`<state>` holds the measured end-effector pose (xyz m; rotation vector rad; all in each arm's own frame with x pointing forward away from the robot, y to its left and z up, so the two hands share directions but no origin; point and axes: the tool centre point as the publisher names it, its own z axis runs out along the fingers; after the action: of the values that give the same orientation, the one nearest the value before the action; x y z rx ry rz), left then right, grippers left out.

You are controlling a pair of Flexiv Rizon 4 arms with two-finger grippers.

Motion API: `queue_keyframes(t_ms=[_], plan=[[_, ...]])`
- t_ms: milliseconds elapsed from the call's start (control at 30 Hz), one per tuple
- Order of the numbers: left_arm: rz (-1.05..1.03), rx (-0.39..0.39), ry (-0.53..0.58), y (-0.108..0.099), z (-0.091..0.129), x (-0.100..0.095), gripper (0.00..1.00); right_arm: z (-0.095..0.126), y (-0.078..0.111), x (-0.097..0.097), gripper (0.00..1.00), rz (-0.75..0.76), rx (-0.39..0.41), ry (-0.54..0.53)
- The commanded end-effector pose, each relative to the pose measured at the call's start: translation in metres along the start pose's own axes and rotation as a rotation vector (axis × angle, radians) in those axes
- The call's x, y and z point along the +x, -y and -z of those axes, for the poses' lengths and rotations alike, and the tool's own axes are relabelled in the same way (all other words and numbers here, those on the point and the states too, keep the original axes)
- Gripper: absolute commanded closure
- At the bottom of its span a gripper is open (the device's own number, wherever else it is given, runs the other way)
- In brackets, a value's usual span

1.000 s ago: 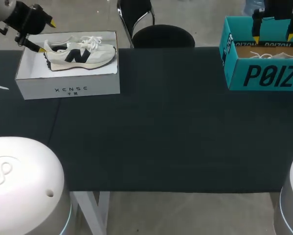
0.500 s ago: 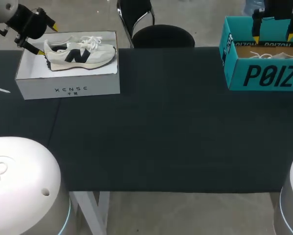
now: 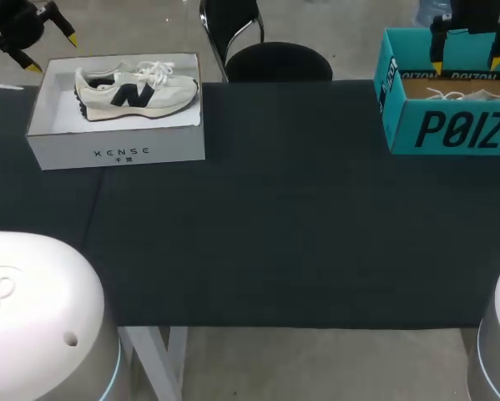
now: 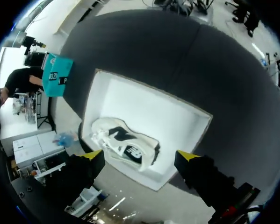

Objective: Take the shoe out of the shoebox, open the shoe tongue, remove and reinsert the insole, then place the shoe into the shoebox

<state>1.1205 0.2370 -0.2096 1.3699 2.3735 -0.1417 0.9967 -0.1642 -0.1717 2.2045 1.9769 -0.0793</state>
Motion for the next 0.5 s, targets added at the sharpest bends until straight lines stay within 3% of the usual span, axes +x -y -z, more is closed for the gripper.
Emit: queue_keyframes(t_ms=[33, 433, 500], plan=[[-0.283, 0.113, -0.148, -0.026, -0.005, -0.007, 0.0, -0.001, 0.001, -0.001, 0.0, 0.0, -0.003, 0.0], [-0.348, 0.101, -0.162, -0.032, -0.01, -0.003, 0.0, -0.001, 0.001, -0.001, 0.0, 0.0, -0.003, 0.0], [-0.456, 0.187, -0.156, -0.045, -0.013, 0.005, 0.0, -0.001, 0.001, -0.001, 0.0, 0.0, -0.003, 0.0]])
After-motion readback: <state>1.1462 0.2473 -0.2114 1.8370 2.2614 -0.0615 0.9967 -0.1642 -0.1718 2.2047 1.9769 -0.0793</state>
